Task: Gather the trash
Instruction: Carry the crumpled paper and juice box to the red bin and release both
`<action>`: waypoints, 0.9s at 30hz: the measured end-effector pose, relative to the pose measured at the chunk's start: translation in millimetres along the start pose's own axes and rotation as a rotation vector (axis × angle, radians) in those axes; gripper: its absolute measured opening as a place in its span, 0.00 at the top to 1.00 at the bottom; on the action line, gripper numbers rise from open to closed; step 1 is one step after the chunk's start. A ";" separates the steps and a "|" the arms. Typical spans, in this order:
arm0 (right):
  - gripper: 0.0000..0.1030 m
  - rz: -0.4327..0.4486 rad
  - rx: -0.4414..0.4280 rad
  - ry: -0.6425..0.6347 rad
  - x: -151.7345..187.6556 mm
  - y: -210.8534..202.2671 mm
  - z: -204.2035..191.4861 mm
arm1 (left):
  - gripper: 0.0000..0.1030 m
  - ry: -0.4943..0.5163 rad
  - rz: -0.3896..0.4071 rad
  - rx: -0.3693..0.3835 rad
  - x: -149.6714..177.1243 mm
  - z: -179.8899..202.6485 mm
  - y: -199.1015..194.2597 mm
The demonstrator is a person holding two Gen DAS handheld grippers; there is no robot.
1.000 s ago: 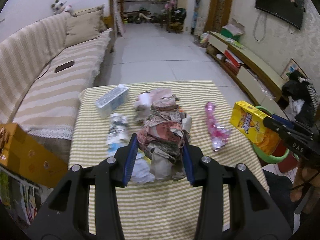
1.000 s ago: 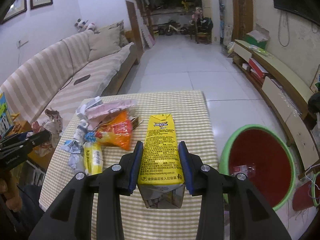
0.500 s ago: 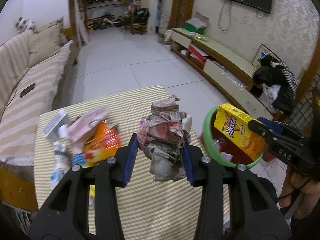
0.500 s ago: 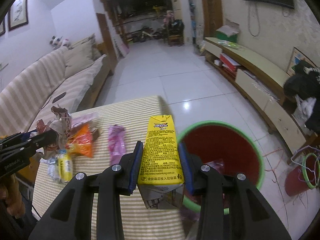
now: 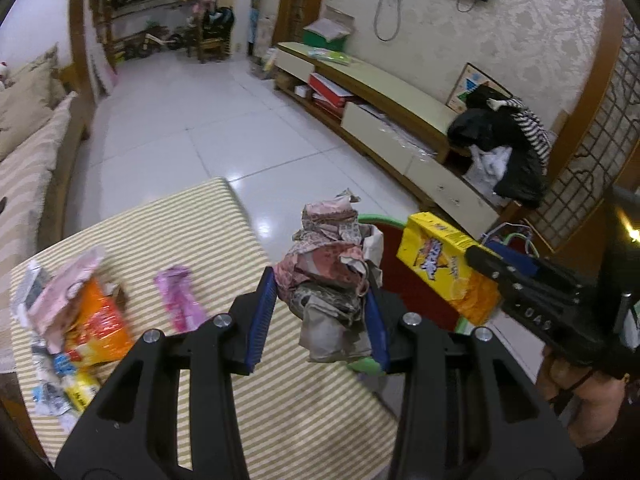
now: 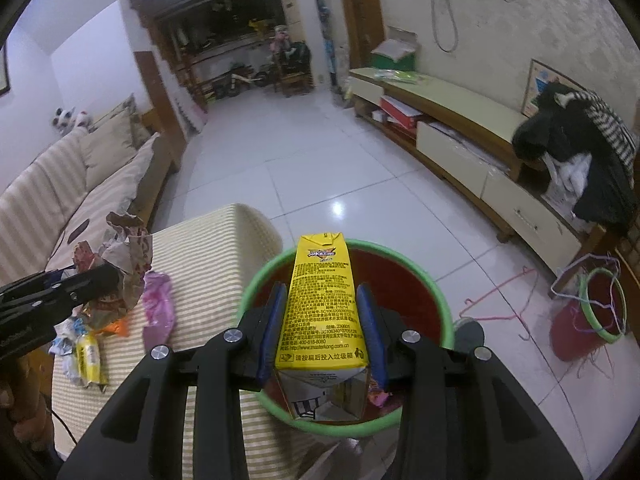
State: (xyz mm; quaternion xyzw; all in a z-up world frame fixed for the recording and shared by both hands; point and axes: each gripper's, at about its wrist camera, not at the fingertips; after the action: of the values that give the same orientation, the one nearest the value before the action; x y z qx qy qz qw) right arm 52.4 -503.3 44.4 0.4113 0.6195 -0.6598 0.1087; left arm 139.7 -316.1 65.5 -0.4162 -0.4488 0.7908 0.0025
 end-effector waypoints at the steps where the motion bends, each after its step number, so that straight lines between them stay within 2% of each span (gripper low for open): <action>1: 0.65 -0.004 0.003 0.009 0.5 2.5 3.9 | 0.61 0.001 -0.007 0.013 -1.9 3.0 4.5; 10: 0.65 -0.041 0.011 0.044 6.7 25.4 21.1 | 0.61 0.030 -0.058 0.051 -13.5 28.2 42.9; 22: 0.65 -0.078 0.026 0.022 8.6 48.7 19.3 | 0.57 0.044 -0.107 0.063 -16.9 33.7 73.0; 23: 0.65 -0.080 0.029 0.021 8.8 49.7 19.6 | 0.52 0.041 -0.108 0.062 -17.4 32.8 74.1; 26: 0.64 -0.090 0.035 0.021 10.5 53.4 20.0 | 0.25 0.023 -0.103 0.058 -18.3 29.1 76.5; 27: 0.64 -0.091 0.038 0.021 10.8 53.4 19.2 | 0.23 0.016 -0.098 0.057 -19.7 28.2 77.5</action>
State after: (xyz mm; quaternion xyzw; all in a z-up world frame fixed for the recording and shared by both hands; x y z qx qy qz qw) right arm 72.6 -527.9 -3.9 0.3916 0.6259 -0.6714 0.0643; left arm 162.6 -389.8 30.3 -0.3999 -0.4460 0.7987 0.0568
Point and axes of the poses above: each gripper's, at about its wrist camera, not at the fingertips, and y roughly the way its jaws point, z to its right, x to its underside, and after that the axes turned 8 degrees about x, right-handed
